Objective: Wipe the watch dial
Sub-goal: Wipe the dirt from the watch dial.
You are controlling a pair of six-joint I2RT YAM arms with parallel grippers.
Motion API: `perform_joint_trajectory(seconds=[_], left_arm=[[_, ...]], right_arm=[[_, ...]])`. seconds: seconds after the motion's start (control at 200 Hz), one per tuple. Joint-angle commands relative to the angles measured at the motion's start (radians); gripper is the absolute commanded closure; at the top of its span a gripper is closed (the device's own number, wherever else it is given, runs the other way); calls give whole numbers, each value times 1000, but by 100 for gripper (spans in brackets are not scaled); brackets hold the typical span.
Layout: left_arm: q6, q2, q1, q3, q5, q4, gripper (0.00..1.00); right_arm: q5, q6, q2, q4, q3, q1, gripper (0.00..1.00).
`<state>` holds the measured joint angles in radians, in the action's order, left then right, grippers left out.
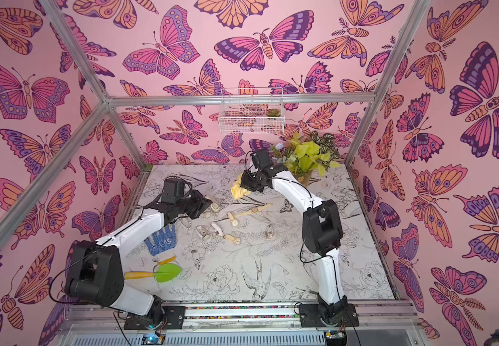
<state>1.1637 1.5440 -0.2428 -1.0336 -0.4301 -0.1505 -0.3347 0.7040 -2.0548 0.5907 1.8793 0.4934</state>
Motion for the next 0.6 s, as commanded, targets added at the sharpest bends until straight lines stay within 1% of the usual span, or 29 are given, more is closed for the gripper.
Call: perform_joint_trajectory(seconds=[0.0, 0.245, 0.411, 0.596], left_arm=[[-38, 56, 0, -37, -13, -15, 100], [-56, 191, 0, -132, 8, -24, 100], [-61, 312, 0, -216, 22, -34, 100], [-33, 441, -1, -303, 42, -48, 100]], right_arm=[[21, -81, 90, 27, -57, 3, 100], [15, -115, 196, 21, -208, 1, 100], [3, -130, 219, 30, -246, 2, 100], [6, -138, 240, 33, -277, -3, 100]])
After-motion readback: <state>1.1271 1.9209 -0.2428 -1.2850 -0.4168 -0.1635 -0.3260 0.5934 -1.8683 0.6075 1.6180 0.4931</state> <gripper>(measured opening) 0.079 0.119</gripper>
